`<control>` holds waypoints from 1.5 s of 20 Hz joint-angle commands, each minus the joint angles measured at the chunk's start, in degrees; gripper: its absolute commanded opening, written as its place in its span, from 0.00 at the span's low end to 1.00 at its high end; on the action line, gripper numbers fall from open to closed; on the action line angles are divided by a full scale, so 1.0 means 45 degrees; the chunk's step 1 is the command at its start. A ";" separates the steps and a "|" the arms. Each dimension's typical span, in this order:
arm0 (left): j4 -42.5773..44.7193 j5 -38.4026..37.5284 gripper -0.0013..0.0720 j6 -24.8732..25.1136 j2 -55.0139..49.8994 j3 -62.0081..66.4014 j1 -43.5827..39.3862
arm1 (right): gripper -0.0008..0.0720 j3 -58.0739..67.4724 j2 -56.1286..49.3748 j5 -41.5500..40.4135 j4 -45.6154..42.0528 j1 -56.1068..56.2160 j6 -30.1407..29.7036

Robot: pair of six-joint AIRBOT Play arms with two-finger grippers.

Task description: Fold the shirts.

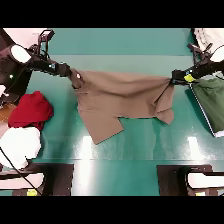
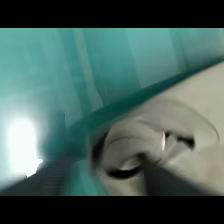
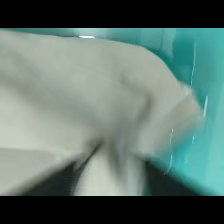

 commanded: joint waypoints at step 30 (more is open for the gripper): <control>-0.6713 0.2671 0.06 0.2093 0.1642 -0.8927 0.0219 | 0.51 -0.3555 0.3959 0.2589 0.0301 -0.1996 -0.1894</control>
